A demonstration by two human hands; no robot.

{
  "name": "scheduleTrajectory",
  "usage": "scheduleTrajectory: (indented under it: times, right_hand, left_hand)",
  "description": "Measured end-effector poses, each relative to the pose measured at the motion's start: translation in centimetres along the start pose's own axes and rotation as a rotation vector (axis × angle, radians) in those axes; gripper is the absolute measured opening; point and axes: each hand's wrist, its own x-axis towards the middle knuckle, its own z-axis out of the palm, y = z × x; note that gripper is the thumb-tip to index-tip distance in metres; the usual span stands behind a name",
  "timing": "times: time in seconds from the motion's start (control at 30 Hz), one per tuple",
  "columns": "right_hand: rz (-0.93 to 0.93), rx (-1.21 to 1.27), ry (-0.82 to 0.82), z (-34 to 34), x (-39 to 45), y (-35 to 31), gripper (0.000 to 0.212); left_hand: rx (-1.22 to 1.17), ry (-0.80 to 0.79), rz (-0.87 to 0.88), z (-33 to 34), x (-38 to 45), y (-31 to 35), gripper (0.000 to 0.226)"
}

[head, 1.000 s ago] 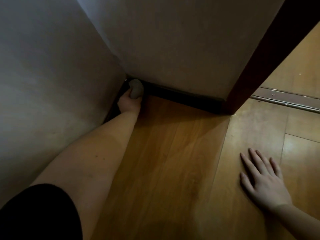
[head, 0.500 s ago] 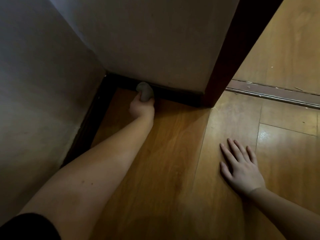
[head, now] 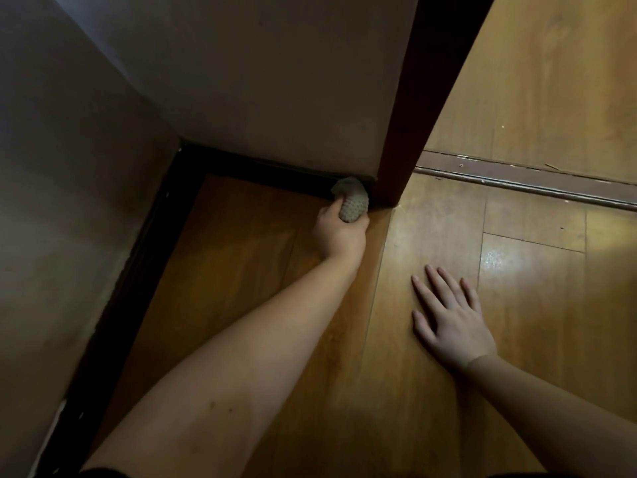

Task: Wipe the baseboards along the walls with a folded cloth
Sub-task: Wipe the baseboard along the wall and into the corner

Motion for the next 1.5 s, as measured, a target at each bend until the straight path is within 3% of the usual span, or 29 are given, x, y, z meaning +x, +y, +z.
scheduleTrajectory:
  times: [0.2, 0.33, 0.5, 0.8, 0.9, 1.1, 1.4, 1.5]
  right_hand:
    - [-0.003, 0.008, -0.007, -0.6, 0.0, -0.2, 0.065]
    - [-0.010, 0.028, -0.005, -0.8, -0.2, -0.4, 0.064]
    - [0.001, 0.051, -0.011, -1.0, -0.3, -0.5, 0.063]
    - [0.061, 0.005, -0.045, -1.7, -0.1, -1.6, 0.063]
    - [0.121, 0.106, -0.039, -2.1, 1.4, -4.2, 0.063]
    - [-0.248, 0.144, -0.035, -1.9, 6.8, -13.3, 0.062]
    - [-0.254, 0.082, -0.039, -0.8, 7.6, -14.1, 0.066]
    - [-0.262, 0.077, -0.039, -0.8, 7.4, -14.0, 0.065]
  left_hand:
    - [0.048, -0.073, 0.027, 0.9, -1.0, 0.5, 0.047]
    - [0.081, -0.239, 0.220, -0.7, -2.5, 0.1, 0.049]
    - [0.064, -0.153, 0.138, -5.7, -1.5, -1.3, 0.052]
    - [0.236, 0.049, 0.151, -17.6, 5.2, -2.5, 0.061]
    - [0.237, 0.089, 0.125, -19.5, 6.6, -2.7, 0.058]
    - [0.255, 0.200, 0.048, -20.5, 9.2, -2.7, 0.052]
    - [0.200, 0.408, 0.033, -20.9, 13.0, -2.4, 0.042]
    - [0.202, 0.379, 0.080, -20.7, 14.1, -2.2, 0.046]
